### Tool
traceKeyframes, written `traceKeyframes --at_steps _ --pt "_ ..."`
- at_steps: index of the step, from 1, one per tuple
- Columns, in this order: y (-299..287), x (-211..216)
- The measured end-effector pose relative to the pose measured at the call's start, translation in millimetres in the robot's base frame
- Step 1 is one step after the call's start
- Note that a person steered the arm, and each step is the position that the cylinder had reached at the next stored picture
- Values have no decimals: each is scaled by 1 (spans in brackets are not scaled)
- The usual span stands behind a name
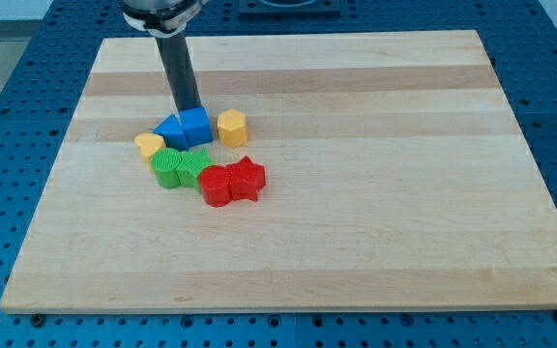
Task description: Move green blocks slightly down
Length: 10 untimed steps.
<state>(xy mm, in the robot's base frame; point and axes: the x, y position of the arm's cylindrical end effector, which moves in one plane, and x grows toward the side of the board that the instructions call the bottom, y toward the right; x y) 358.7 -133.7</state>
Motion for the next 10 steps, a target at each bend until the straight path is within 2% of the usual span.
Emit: traceKeyframes --at_steps 2,3,5,6,8,10 --pt "12 2" --pt "-7 2" --pt "-77 -28" --pt "-100 6" --pt "-95 86" --pt "-89 86"
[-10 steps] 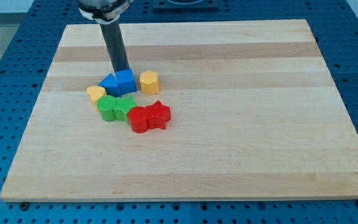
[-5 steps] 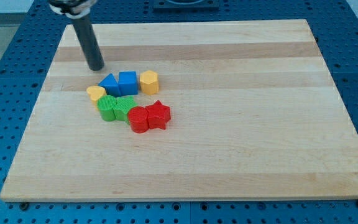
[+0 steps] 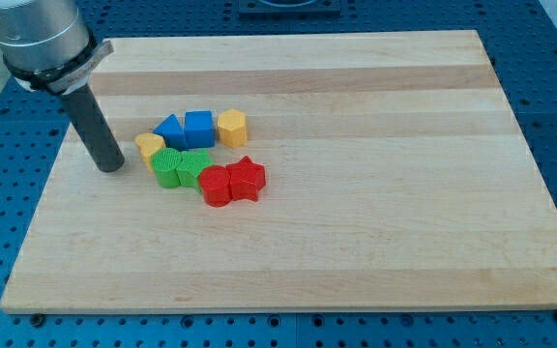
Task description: Move green blocks slightly down
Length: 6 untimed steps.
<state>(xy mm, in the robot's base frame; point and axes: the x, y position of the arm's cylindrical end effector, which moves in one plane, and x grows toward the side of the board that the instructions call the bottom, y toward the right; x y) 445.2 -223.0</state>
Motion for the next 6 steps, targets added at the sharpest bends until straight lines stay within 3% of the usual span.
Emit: traceKeyframes --at_steps 4,5,6 --pt "12 -21" --pt "-13 17" --pt "10 86"
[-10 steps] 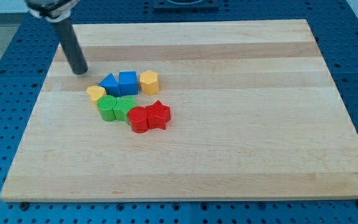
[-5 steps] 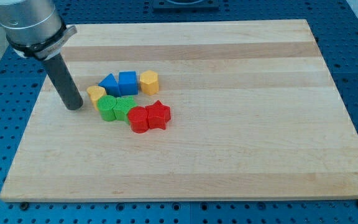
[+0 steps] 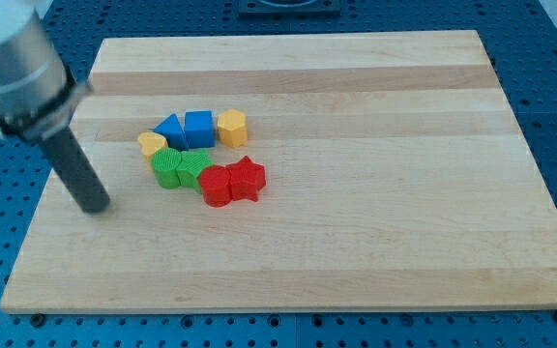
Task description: Move green blocks slightly down
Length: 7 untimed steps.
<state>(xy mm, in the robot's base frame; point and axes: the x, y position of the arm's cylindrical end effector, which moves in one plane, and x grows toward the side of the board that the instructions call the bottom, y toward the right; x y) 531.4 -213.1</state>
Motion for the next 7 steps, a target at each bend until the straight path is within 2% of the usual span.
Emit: traceKeyframes --at_steps 1,2,3,4,5,7 --pt "93 46" --pt "206 29" --pt "300 -14" --pt "291 -58" --pt "247 -79" --pt "176 -90"
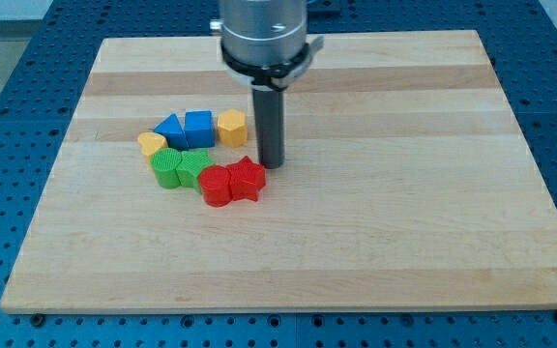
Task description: Move green blocks slightly down
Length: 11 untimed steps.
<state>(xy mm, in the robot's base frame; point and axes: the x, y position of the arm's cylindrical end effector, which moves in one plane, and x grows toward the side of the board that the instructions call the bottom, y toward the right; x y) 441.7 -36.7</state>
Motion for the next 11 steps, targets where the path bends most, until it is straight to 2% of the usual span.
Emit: traceKeyframes --at_steps 2,6,8,11 --pt "-20 -13" --pt "-44 2" --pt "-51 -24" --pt "-62 -7"
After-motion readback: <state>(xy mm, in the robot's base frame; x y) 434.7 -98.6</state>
